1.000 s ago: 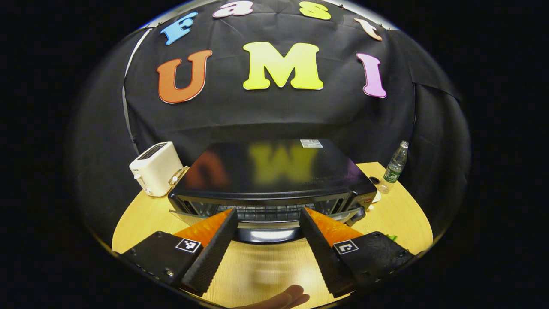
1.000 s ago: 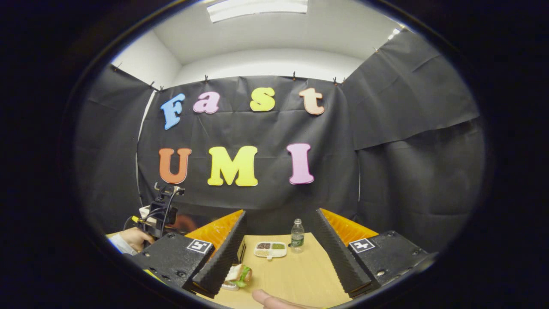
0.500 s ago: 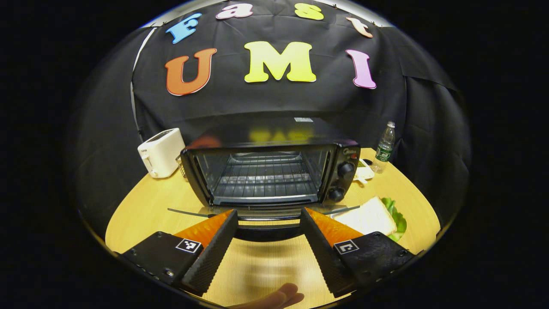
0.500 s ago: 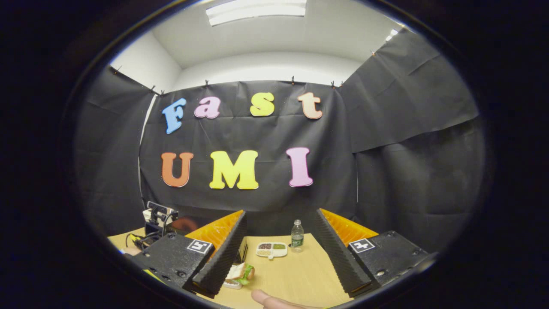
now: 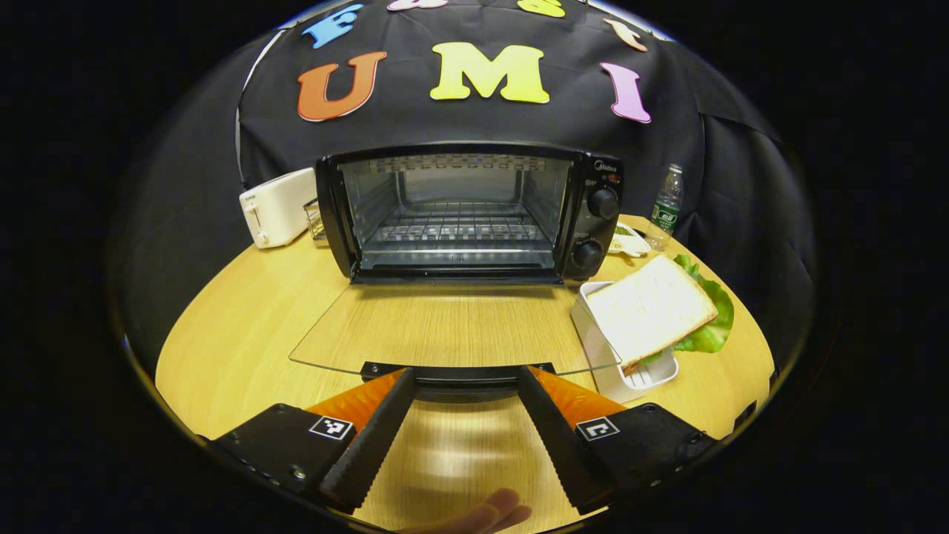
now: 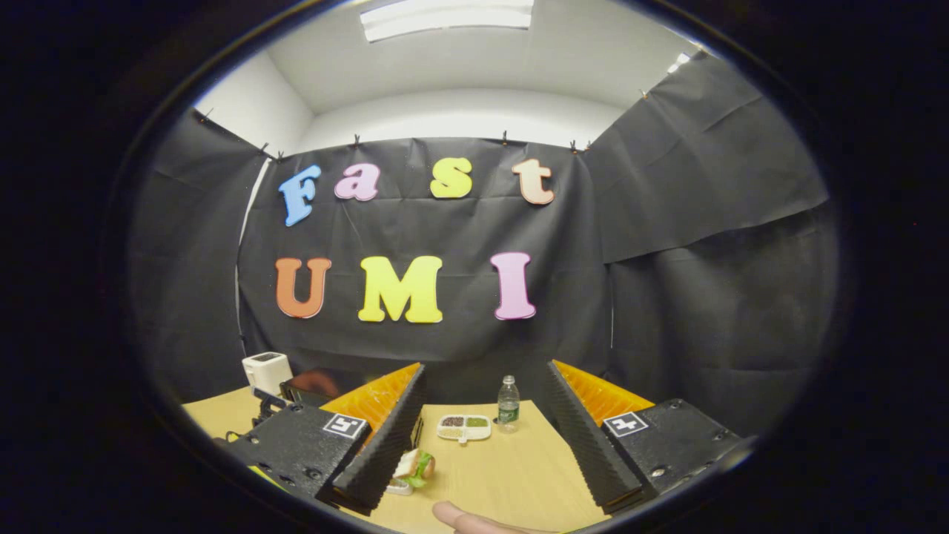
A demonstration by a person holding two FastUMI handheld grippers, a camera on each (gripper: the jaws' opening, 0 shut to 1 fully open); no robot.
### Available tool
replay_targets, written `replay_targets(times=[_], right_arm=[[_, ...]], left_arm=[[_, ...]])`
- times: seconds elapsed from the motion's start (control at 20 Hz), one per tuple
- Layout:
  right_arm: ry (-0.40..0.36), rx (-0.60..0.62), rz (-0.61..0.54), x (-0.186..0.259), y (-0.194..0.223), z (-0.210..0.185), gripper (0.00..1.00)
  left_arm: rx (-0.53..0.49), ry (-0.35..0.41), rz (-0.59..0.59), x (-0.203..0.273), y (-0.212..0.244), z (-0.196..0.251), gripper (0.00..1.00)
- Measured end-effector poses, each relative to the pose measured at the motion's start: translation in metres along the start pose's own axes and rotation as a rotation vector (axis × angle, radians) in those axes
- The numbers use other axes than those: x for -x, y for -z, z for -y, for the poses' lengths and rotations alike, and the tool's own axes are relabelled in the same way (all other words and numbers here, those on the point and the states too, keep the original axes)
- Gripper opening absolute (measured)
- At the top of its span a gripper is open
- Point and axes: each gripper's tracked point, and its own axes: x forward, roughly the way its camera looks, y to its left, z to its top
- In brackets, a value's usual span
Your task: Open the electric oven with the left hand, put the food in, and close the electric oven.
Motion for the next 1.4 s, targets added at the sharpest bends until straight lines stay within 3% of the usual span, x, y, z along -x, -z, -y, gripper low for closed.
replay_targets(times=[0.1, 0.15, 0.2, 0.25, 0.3, 0.45, 0.5, 0.55, 0.6, 1.0, 1.05, 1.1, 1.2, 1.35, 1.4], right_arm=[[-0.001, 0.001, -0.01, -0.003, 0.003, -0.002, 1.0], [0.002, 0.0, -0.016, -0.004, 0.006, -0.001, 0.92], [0.003, 0.001, -0.024, -0.006, 0.009, -0.001, 1.0], [0.001, 0.001, -0.03, -0.007, 0.011, -0.002, 0.92], [-0.003, -0.001, -0.036, -0.007, 0.014, -0.003, 1.0], [-0.007, -0.008, -0.05, -0.012, 0.017, -0.005, 1.0], [-0.008, -0.009, -0.057, -0.012, 0.021, -0.005, 0.92], [-0.01, -0.008, -0.069, -0.015, 0.024, -0.006, 0.92], [-0.014, -0.007, -0.078, -0.018, 0.026, -0.007, 1.0], [-0.066, -0.012, -0.196, -0.058, 0.053, -0.019, 1.0], [-0.078, -0.013, -0.222, -0.067, 0.06, -0.022, 0.92], [-0.093, -0.015, -0.253, -0.074, 0.069, -0.025, 1.0], [-0.122, -0.031, -0.315, -0.088, 0.09, -0.031, 1.0], [-0.178, -0.05, -0.435, -0.111, 0.131, -0.04, 1.0], [-0.198, -0.057, -0.485, -0.12, 0.147, -0.042, 0.92]], left_arm=[[-0.012, -0.004, -0.005, -0.004, 0.011, 0.0, 0.94], [-0.02, -0.007, 0.003, -0.006, 0.012, 0.0, 1.0], [-0.024, -0.008, 0.01, -0.006, 0.013, 0.0, 0.94], [-0.023, -0.009, 0.011, -0.006, 0.014, 0.002, 0.94], [-0.022, -0.01, 0.004, -0.006, 0.017, 0.002, 0.95], [0.006, -0.008, 0.054, -0.002, 0.005, 0.0, 0.96], [0.02, -0.006, 0.083, 0.004, -0.003, 0.0, 0.94], [0.024, -0.005, 0.104, 0.012, -0.012, -0.001, 0.94], [0.023, -0.002, 0.131, 0.02, -0.023, -0.004, 0.94], [0.035, 0.015, 0.434, 0.136, -0.152, -0.021, 0.94], [0.025, 0.013, 0.475, 0.152, -0.168, -0.023, 0.94], [0.012, 0.022, 0.516, 0.168, -0.183, -0.022, 0.93], [-0.009, 0.029, 0.608, 0.2, -0.213, -0.022, 0.94], [0.013, 0.011, 0.659, 0.237, -0.225, -0.028, 0.93], [0.028, 0.008, 0.672, 0.245, -0.226, -0.028, 0.93]])
